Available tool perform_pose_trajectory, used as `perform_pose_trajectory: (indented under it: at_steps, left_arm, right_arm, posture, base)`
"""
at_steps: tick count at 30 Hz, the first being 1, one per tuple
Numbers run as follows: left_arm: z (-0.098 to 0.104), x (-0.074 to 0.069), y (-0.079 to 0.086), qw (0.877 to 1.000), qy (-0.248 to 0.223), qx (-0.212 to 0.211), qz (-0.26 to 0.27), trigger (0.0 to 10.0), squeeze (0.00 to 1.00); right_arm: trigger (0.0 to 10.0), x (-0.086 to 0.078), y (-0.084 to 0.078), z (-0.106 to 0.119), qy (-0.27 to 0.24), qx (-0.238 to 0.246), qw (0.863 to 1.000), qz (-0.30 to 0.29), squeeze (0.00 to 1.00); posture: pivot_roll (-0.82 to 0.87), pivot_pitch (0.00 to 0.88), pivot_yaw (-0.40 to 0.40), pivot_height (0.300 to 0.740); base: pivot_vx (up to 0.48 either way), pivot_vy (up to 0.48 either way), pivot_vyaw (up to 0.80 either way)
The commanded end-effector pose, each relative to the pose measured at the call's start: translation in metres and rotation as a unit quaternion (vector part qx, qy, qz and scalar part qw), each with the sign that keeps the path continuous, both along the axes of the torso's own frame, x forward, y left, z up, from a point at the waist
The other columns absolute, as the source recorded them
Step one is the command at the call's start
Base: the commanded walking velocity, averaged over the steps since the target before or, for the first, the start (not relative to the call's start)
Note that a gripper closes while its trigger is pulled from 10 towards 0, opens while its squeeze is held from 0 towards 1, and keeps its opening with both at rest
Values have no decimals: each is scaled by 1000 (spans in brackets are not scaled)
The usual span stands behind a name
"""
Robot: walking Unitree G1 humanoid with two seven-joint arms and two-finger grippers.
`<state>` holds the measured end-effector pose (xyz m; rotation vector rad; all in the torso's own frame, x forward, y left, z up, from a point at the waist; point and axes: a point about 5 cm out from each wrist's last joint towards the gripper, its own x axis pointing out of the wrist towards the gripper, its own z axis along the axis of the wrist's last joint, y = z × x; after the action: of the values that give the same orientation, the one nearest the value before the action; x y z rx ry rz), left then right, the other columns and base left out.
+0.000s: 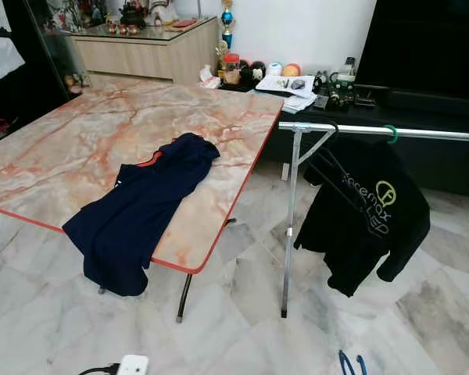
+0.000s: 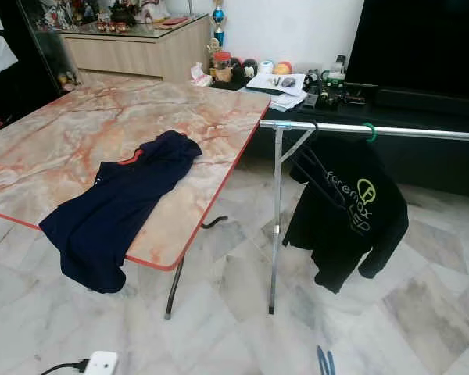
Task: Hang hanger
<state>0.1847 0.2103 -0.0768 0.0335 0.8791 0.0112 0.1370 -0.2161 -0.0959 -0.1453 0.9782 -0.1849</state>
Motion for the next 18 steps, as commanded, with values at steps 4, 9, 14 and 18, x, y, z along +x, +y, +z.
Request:
perform_pose_trajectory:
  at_steps: [4, 9, 14, 18]
  left_arm:
    - [0, -3, 8, 1000, 5, 8, 0, 10000, 0]
    - [-3, -8, 7, 1000, 11, 8, 1, 10000, 0]
    - [-5, -12, 4, 1000, 13, 3, 11, 10000, 0]
    - [-7, -16, 2, 1000, 19, 1, 12, 10000, 0]
  right_arm:
    - [10000, 16, 8, 4, -18, 5, 1000, -12, 0]
    - [10000, 30, 15, 9, -42, 15, 999, -10, 0]
    - [10000, 29, 15, 9, -37, 16, 999, -7, 0]
    - [10000, 23, 11, 7, -28, 11, 1000, -8, 0]
  posture:
    - [-79, 0, 74, 740]
    - [-91, 0, 68, 740]
    - [-89, 0, 61, 740]
    - [-102, 0, 62, 740]
  base:
    - [0, -245, 0]
    - [0, -252, 0]
    - [0, -289, -163]
    - [0, -289, -788]
